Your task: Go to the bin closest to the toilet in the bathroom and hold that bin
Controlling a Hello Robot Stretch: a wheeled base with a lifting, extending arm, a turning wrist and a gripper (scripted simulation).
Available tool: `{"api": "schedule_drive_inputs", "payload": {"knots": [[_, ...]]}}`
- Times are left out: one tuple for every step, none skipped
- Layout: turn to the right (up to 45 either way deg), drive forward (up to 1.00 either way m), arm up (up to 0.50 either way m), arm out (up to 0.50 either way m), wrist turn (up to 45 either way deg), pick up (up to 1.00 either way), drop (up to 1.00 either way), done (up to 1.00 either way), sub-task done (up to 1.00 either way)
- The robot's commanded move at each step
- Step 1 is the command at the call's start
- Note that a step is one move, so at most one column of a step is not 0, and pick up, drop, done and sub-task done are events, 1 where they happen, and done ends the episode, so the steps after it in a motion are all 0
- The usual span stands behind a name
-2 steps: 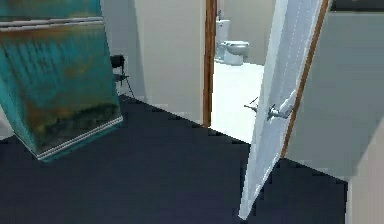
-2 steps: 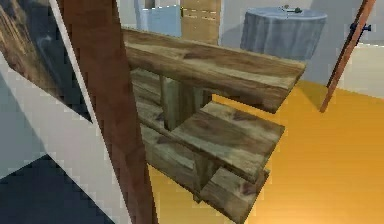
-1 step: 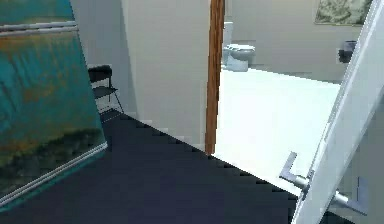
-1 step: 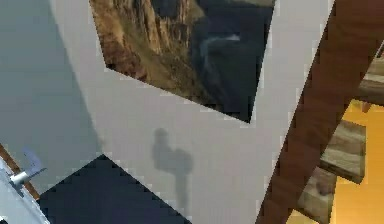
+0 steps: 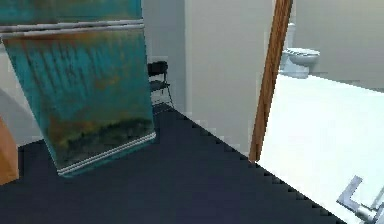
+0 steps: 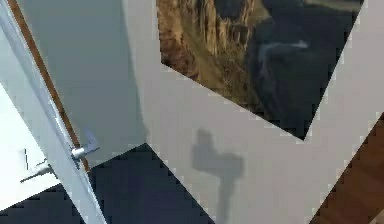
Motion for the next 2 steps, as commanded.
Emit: {"api": "schedule_drive_inputs", "payload": {"knots": [[0.0,0.65,0.0,0.0,0.0,0.0,0.0,0.0,0.0],[45.0,0.0,0.0,0.0,0.0,0.0,0.0,0.0,0.0]]}}
